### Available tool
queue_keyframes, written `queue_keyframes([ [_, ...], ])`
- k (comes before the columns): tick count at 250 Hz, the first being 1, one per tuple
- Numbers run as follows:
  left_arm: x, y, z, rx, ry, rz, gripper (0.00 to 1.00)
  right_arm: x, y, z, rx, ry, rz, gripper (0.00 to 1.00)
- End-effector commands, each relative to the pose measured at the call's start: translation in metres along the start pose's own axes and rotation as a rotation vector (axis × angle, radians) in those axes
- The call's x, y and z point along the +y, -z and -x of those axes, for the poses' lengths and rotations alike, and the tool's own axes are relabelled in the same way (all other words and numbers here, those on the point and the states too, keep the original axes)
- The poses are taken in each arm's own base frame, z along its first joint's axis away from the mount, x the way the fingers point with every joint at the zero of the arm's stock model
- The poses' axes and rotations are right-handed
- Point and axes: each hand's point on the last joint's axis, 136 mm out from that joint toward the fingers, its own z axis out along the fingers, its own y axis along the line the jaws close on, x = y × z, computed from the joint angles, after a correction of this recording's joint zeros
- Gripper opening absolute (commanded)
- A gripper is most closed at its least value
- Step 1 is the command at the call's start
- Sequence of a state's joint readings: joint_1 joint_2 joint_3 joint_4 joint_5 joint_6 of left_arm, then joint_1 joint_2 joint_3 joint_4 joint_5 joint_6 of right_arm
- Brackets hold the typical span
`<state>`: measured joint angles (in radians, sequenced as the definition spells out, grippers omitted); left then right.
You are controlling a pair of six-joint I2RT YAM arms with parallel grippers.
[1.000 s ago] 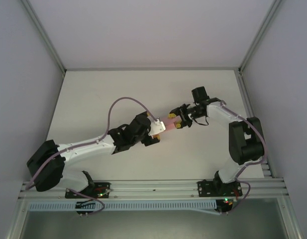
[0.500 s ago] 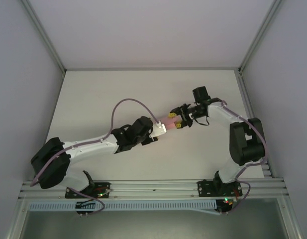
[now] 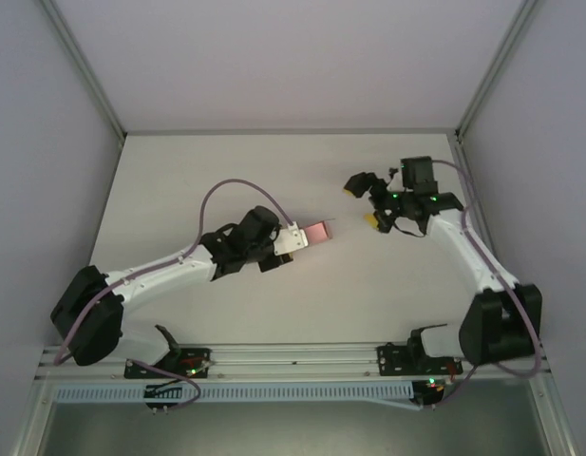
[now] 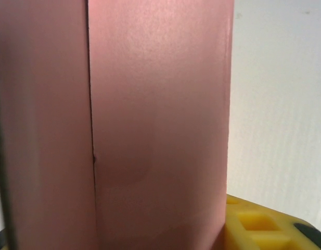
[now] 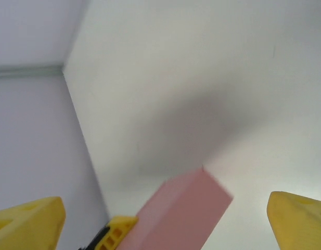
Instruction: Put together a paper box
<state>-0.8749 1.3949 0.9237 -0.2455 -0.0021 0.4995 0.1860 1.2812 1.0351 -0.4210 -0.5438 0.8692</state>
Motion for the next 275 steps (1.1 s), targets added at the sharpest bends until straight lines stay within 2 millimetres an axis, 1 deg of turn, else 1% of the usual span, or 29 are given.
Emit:
queue_keyframes([
  [1, -0.024, 0.008, -0.011, 0.043, -0.047, -0.223, 0.47, 0.02, 0.03, 0.041, -0.328, 0.298, 0.084, 1.0],
  [21, -0.023, 0.007, -0.02, 0.084, -0.064, -0.26, 0.47, 0.027, 0.04, 0.039, -0.394, 0.4, 0.152, 1.0],
  [47, -0.02, 0.006, -0.025, 0.107, -0.07, -0.307, 0.47, 0.043, 0.045, 0.021, -0.338, 0.586, 0.211, 1.0],
  [62, -0.014, 0.003, -0.025, 0.116, -0.083, -0.311, 0.47, 0.052, 0.046, 0.004, -0.265, 0.701, 0.254, 1.0],
  [68, -0.015, 0.002, -0.03, 0.144, -0.083, -0.324, 0.48, 0.054, 0.047, -0.003, -0.235, 0.737, 0.268, 1.0],
  [84, -0.011, -0.003, -0.034, 0.183, -0.091, -0.334, 0.48, 0.058, 0.046, -0.03, -0.13, 0.852, 0.324, 1.0],
  [106, -0.011, -0.012, -0.039, 0.223, -0.1, -0.377, 0.49, 0.049, 0.04, -0.065, -0.005, 1.014, 0.327, 0.99],
  [118, -0.013, -0.017, -0.04, 0.236, -0.104, -0.398, 0.5, 0.04, 0.034, -0.078, 0.037, 1.091, 0.284, 0.99],
  [148, -0.015, -0.03, -0.049, 0.264, -0.099, -0.435, 0.5, 0.012, 0.011, -0.086, 0.105, 1.16, 0.129, 0.98],
  [161, -0.016, -0.034, -0.052, 0.278, -0.09, -0.449, 0.5, 0.002, 0.001, -0.087, 0.149, 1.171, 0.085, 0.95],
  [176, -0.016, -0.036, -0.052, 0.283, -0.082, -0.466, 0.5, -0.008, -0.008, -0.091, 0.206, 1.184, 0.06, 0.93],
  [192, -0.018, -0.038, -0.05, 0.279, -0.081, -0.487, 0.51, -0.012, -0.017, -0.095, 0.247, 1.195, 0.057, 0.91],
  [199, -0.019, -0.039, -0.052, 0.28, -0.08, -0.494, 0.51, -0.013, -0.02, -0.1, 0.276, 1.219, 0.07, 0.88],
  [217, -0.02, -0.042, -0.054, 0.287, -0.079, -0.502, 0.51, -0.02, -0.028, -0.104, 0.322, 1.26, 0.053, 0.86],
  [242, -0.02, -0.043, -0.055, 0.289, -0.072, -0.509, 0.5, -0.029, -0.042, -0.096, 0.317, 1.305, -0.032, 0.84],
  [251, -0.019, -0.043, -0.055, 0.288, -0.07, -0.509, 0.51, -0.029, -0.046, -0.093, 0.305, 1.323, -0.045, 0.84],
  [275, -0.018, -0.042, -0.051, 0.275, -0.071, -0.506, 0.51, -0.026, -0.054, -0.088, 0.28, 1.36, -0.054, 0.77],
])
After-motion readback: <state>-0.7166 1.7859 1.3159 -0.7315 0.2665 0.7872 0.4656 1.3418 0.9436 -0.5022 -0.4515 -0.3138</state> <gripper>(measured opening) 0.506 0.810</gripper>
